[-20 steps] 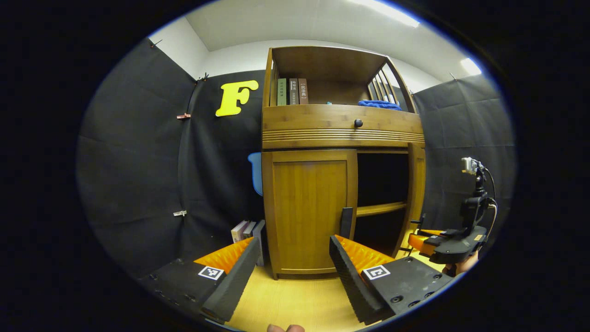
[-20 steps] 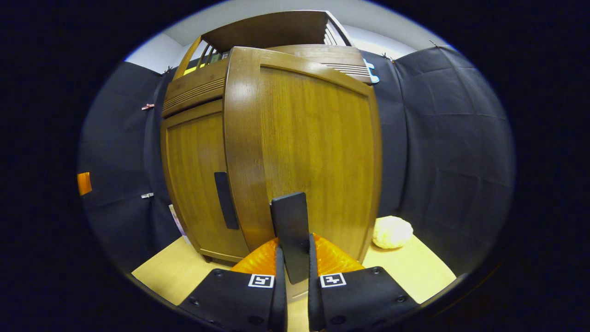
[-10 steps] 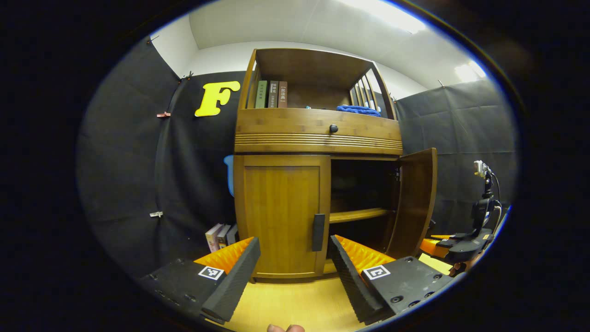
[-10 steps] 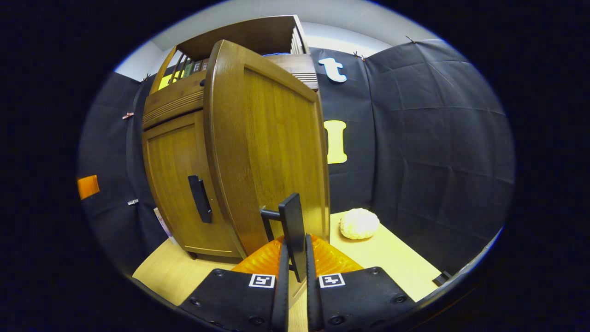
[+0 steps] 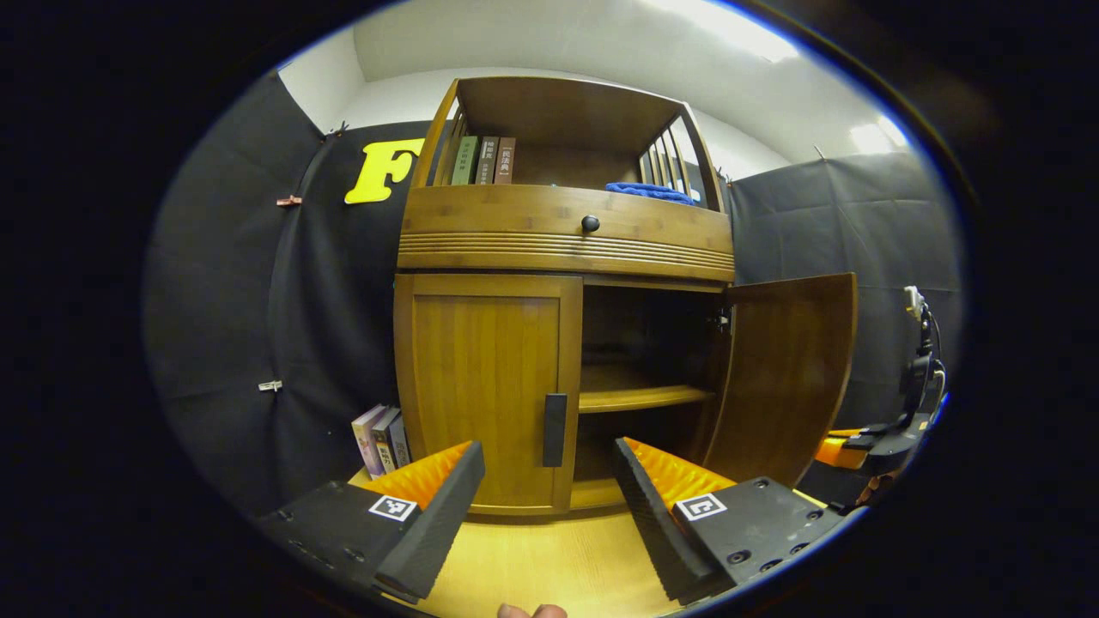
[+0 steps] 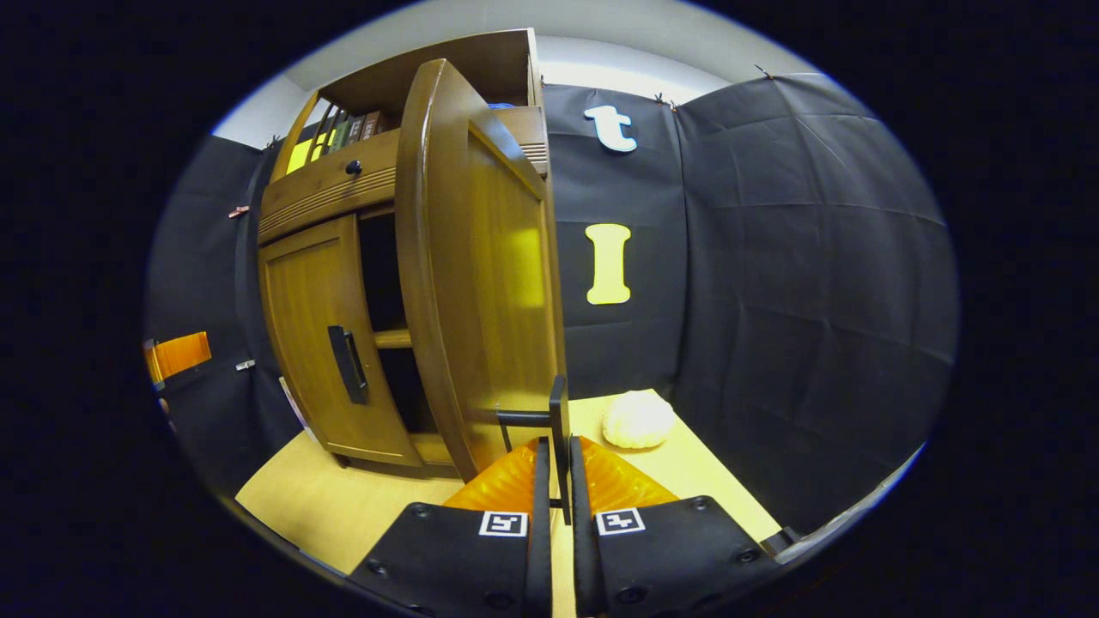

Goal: Open the right door of the double-door shoe cabinet with the right hand, and open the left door with the left hand.

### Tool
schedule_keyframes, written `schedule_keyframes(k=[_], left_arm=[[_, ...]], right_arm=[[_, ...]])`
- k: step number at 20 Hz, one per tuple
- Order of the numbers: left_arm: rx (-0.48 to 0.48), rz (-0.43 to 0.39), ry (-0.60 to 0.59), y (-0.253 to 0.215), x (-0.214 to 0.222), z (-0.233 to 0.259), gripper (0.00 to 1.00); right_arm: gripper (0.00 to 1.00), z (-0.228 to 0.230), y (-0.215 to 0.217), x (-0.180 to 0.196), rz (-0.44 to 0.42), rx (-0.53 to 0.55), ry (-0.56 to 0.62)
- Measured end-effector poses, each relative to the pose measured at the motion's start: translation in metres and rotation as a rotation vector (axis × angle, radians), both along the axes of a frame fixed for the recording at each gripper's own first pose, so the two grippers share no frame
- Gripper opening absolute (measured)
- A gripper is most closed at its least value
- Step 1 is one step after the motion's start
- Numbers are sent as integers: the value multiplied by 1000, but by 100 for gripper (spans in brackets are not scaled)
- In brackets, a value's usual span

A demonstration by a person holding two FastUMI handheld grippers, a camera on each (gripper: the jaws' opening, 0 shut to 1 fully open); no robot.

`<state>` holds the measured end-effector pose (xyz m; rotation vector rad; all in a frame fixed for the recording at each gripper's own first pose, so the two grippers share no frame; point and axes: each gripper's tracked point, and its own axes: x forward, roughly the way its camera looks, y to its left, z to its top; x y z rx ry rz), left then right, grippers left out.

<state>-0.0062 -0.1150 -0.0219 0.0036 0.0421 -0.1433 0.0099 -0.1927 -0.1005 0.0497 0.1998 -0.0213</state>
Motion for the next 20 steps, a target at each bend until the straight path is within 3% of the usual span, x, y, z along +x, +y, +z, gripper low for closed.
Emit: schedule_keyframes(k=[4, 7, 13, 15, 18, 20], left_arm=[[-33, 42, 16, -18, 14, 3, 96], [-37, 66, 7, -31, 29, 7, 91], [-26, 91, 9, -51, 56, 1, 93], [-10, 83, 14, -52, 58, -4, 90], [29, 77, 7, -58, 73, -13, 94], [53, 77, 13, -61, 86, -18, 90]], right_arm=[[14, 4, -29, 6, 38, 5, 10], [14, 5, -46, 5, 83, -3, 20], [14, 8, -70, -1, 87, 16, -2], [14, 6, -69, -4, 111, 10, -1], [21, 5, -71, -11, 139, -37, -8], [26, 5, -72, -16, 133, -56, -16]])
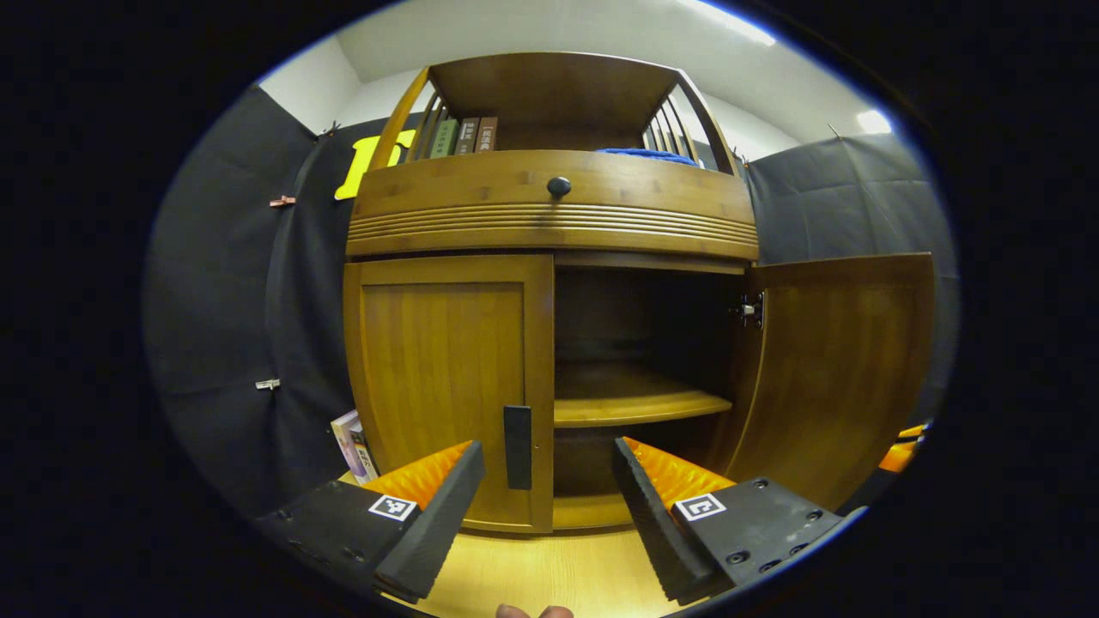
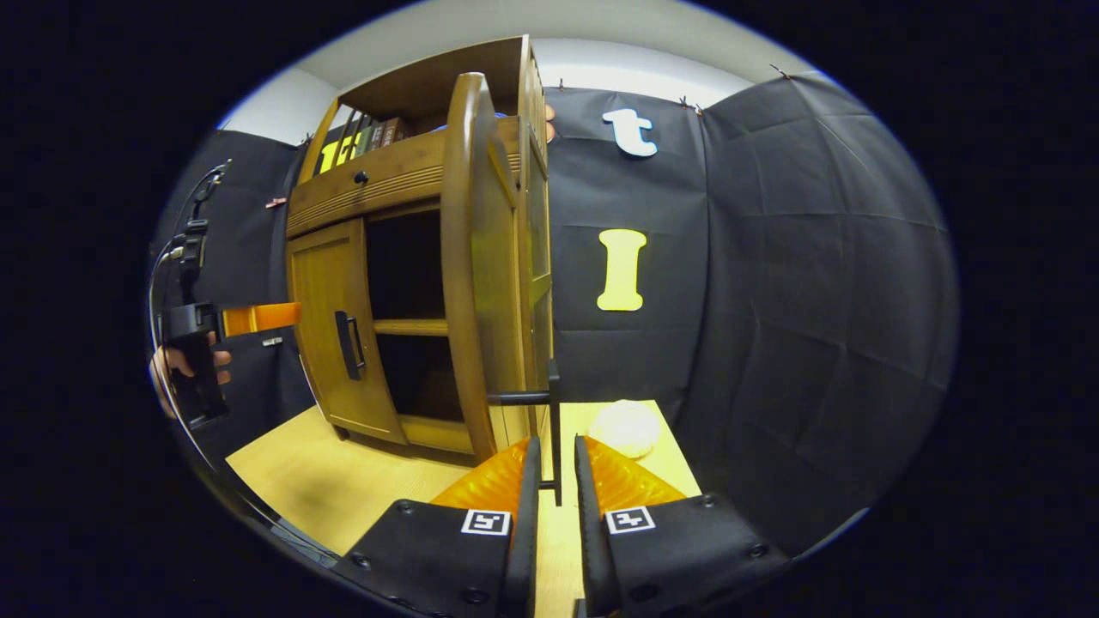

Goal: Open the right door of the double-door shoe cabinet with the right hand, and open the left door with the left hand.

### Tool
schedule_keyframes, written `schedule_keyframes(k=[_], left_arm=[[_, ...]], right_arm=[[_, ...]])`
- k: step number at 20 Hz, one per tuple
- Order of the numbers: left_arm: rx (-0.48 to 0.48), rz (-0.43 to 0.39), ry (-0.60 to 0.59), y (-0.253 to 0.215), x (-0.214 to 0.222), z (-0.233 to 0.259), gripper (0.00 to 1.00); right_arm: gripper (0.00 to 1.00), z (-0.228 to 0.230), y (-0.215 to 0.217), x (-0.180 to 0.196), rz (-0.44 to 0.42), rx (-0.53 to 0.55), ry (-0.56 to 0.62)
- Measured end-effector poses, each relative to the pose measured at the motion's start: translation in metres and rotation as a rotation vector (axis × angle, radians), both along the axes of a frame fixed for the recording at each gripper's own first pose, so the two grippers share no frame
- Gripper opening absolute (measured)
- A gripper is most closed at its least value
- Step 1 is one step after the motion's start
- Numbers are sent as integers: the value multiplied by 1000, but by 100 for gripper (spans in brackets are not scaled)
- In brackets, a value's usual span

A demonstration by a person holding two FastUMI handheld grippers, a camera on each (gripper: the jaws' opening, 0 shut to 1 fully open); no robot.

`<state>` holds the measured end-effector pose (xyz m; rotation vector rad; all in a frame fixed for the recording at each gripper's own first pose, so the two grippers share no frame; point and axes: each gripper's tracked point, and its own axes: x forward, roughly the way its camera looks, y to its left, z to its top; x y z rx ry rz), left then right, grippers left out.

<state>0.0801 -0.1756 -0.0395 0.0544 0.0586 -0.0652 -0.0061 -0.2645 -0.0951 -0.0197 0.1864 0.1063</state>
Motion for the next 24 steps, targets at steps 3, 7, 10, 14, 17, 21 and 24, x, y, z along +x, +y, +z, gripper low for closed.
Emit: schedule_keyframes(k=[3, 7, 10, 14, 17, 21, 24], left_arm=[[-14, 0, 7, -1, 19, -9, 94], [-40, 9, 51, 6, 53, -37, 91], [-46, 36, 56, 17, 80, -49, 93], [-22, 63, 58, 29, 114, -57, 88], [-27, 88, 67, 35, 134, -64, 81], [-9, 96, 84, 36, 149, -71, 69], [-12, 112, 83, 38, 154, -72, 48]], right_arm=[[45, 8, -14, -10, -53, -5, -31], [100, 19, -32, -19, -114, 41, -64], [99, 13, -50, -26, -147, 34, -30], [100, 20, -68, -26, -192, 45, -38], [100, 26, -72, -25, -203, 36, -51], [98, 34, -74, -25, -214, 11, -66], [98, 38, -73, -29, -227, 20, -69]])
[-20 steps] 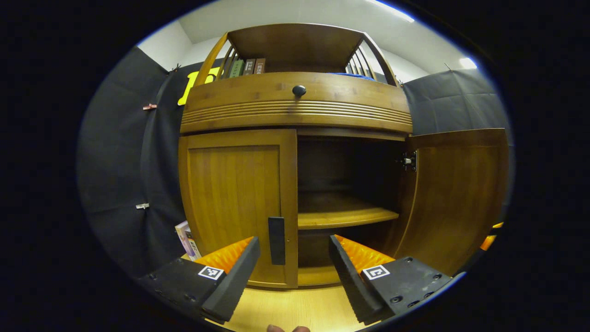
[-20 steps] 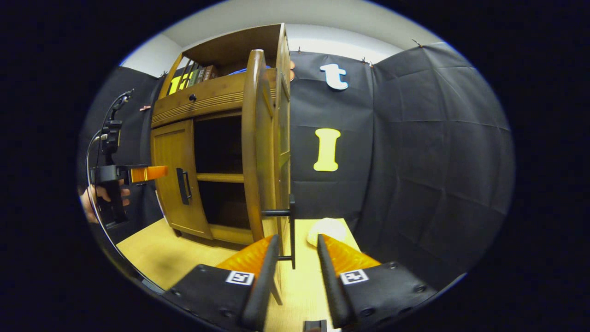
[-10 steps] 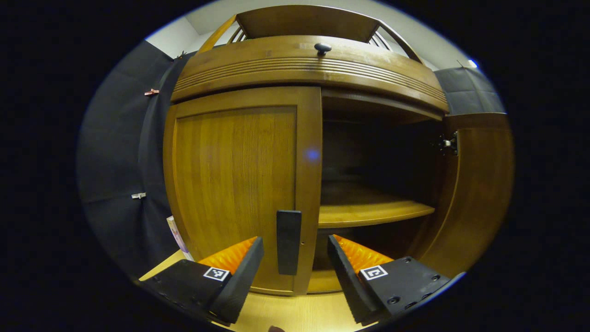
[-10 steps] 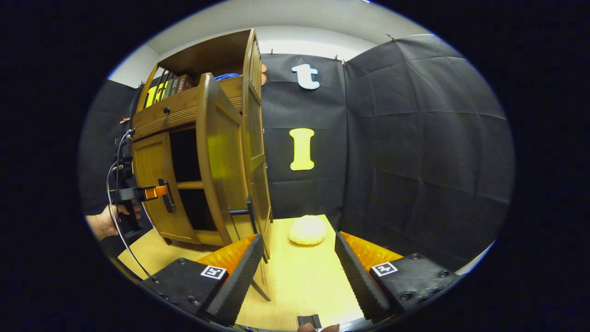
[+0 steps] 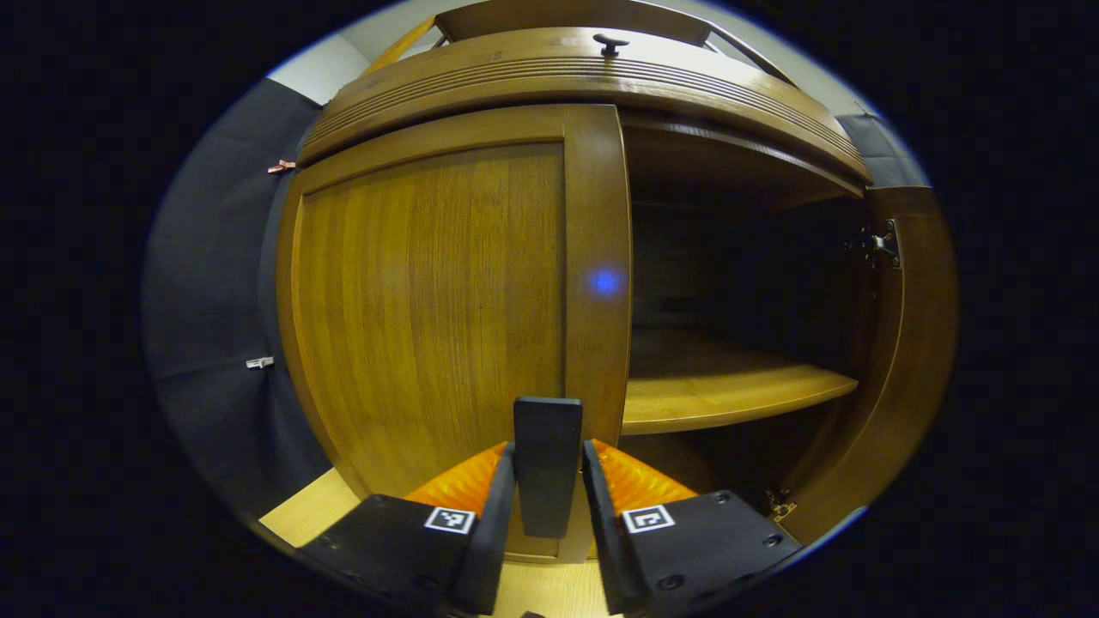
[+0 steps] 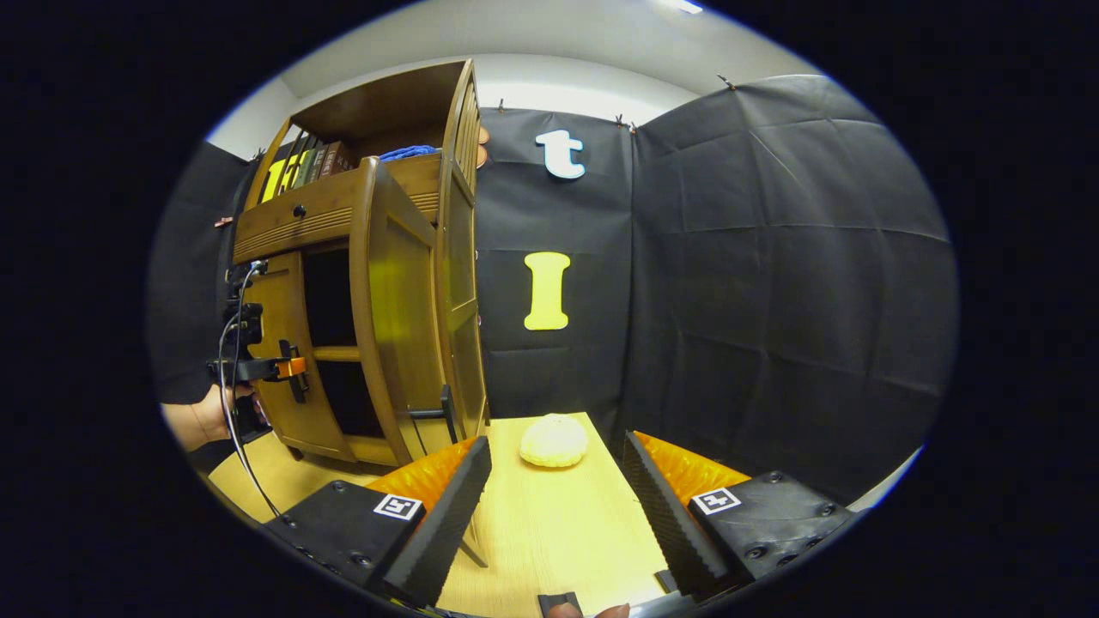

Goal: Open the right door of the double-door shoe cabinet with the right hand, and open the left door with the left hand.

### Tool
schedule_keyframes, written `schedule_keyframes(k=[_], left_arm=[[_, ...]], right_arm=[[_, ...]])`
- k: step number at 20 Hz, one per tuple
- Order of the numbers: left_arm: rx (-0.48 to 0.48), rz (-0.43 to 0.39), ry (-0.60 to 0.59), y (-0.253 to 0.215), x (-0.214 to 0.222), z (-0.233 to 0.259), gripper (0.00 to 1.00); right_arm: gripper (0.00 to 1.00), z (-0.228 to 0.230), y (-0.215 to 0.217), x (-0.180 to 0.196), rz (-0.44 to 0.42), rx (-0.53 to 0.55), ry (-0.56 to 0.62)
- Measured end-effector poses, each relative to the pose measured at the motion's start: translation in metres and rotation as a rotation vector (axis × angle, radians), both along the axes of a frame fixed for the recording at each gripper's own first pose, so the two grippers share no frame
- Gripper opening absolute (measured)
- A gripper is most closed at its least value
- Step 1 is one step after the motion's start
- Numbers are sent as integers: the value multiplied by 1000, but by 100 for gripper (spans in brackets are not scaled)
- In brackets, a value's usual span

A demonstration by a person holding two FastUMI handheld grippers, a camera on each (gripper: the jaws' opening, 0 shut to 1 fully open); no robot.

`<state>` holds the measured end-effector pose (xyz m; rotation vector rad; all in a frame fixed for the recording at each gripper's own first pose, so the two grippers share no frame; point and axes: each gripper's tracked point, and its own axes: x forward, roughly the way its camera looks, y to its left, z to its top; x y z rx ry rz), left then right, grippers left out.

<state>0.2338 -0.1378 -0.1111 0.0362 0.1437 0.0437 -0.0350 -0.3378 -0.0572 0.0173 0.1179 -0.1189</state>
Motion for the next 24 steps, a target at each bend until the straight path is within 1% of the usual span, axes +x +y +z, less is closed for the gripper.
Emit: schedule_keyframes(k=[1, 2, 4, 6, 7, 8, 10, 11, 12, 13, 15, 17, 18, 24], left_arm=[[-8, -1, -1, 0, 3, -2, 43], [-12, 0, 2, 0, 2, -3, 38], [6, -4, 15, 0, 0, -4, 34], [4, -8, 28, 1, -3, -5, 32], [-5, -14, 32, 2, -7, -4, 31], [-12, -22, 40, 3, -13, -4, 32], [-17, -38, 56, 6, -27, -3, 30], [-16, -44, 60, 8, -34, -3, 31], [-16, -49, 62, 10, -42, -3, 30], [-19, -54, 65, 12, -51, -4, 31], [-23, -59, 68, 19, -68, -3, 31], [-28, -60, 71, 27, -84, -3, 30], [-26, -59, 70, 31, -91, -3, 29], [-39, -31, 89, 65, -140, -5, 28]], right_arm=[[100, 2, 1, -3, -5, -3, -5], [98, 4, 2, -6, -10, -9, -11], [98, 7, 4, -12, -21, -16, -17], [98, 12, 7, -18, -32, -9, -26], [100, 15, 10, -20, -35, -5, -34], [100, 19, 13, -21, -36, -2, -43], [100, 27, 22, -24, -36, -4, -62], [100, 31, 28, -24, -32, -6, -71], [100, 33, 33, -26, -29, -7, -77], [98, 35, 40, -27, -22, -8, -83], [98, 41, 56, -28, -5, -12, -96], [100, 45, 75, -26, 22, -21, -104], [98, 47, 83, -25, 35, -25, -106], [98, 50, 134, -16, 129, -33, -105]])
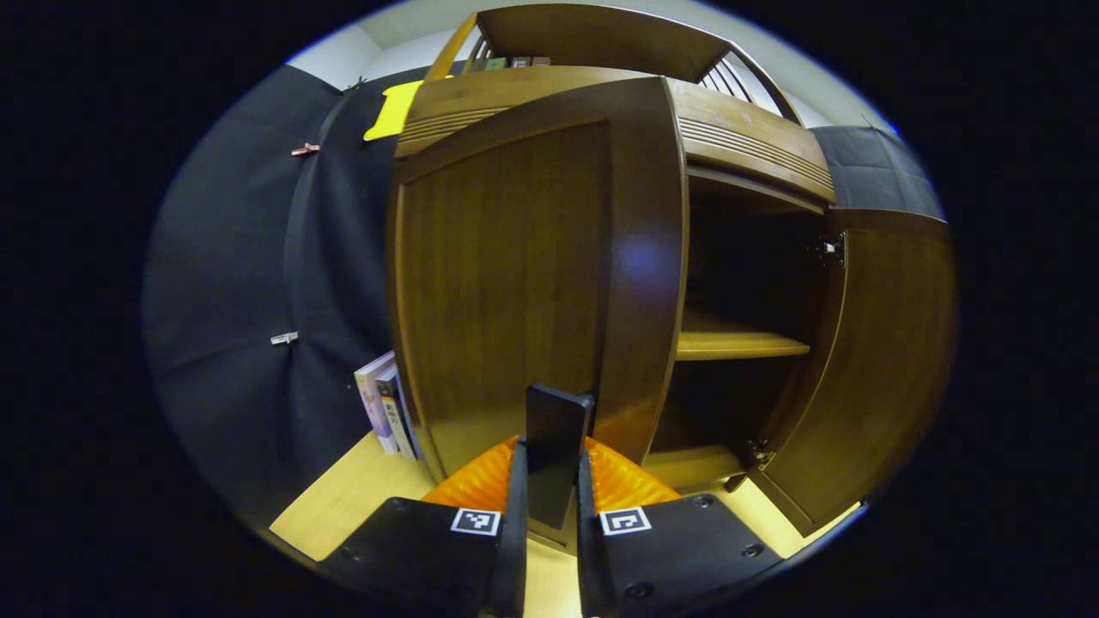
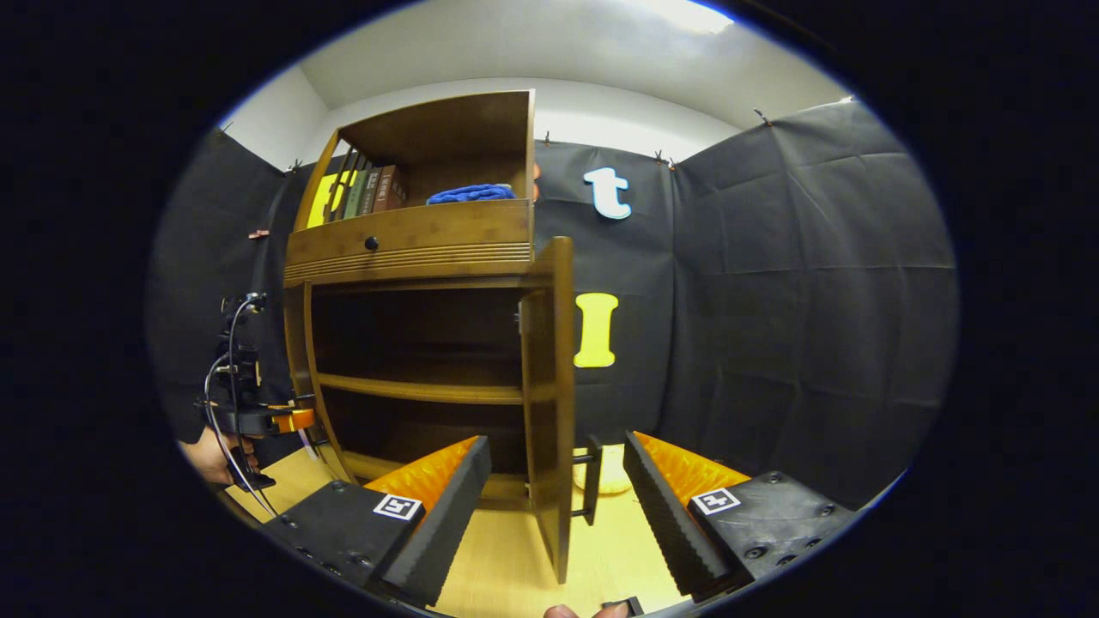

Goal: Open the right door of the double-door shoe cabinet with the right hand, and open the left door with the left hand.

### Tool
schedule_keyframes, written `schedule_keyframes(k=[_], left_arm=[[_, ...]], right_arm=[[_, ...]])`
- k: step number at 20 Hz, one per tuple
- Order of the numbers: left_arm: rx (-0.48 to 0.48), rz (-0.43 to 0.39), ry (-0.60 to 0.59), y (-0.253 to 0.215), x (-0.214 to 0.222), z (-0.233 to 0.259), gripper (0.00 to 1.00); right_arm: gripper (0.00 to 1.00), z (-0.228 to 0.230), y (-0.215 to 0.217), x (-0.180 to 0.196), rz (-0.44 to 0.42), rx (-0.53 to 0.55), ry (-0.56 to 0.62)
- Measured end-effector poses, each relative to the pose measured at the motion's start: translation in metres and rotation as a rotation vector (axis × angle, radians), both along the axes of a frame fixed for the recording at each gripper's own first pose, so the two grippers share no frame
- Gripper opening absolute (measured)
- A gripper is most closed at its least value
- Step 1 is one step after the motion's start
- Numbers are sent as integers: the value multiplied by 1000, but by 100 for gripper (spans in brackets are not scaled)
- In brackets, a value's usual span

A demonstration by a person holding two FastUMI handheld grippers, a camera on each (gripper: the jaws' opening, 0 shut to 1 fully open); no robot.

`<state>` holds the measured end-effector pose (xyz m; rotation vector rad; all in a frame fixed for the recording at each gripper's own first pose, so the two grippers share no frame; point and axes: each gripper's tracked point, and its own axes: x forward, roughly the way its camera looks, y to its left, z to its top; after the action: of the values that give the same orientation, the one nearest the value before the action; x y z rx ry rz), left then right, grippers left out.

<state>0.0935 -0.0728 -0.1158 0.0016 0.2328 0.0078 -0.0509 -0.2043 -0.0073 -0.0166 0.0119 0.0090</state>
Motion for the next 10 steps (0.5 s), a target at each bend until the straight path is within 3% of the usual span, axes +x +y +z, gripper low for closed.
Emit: schedule_keyframes(k=[10], left_arm=[[-23, 68, -29, 79, -59, 2, 18]], right_arm=[[98, -2, 85, 16, 127, 8, 22]])
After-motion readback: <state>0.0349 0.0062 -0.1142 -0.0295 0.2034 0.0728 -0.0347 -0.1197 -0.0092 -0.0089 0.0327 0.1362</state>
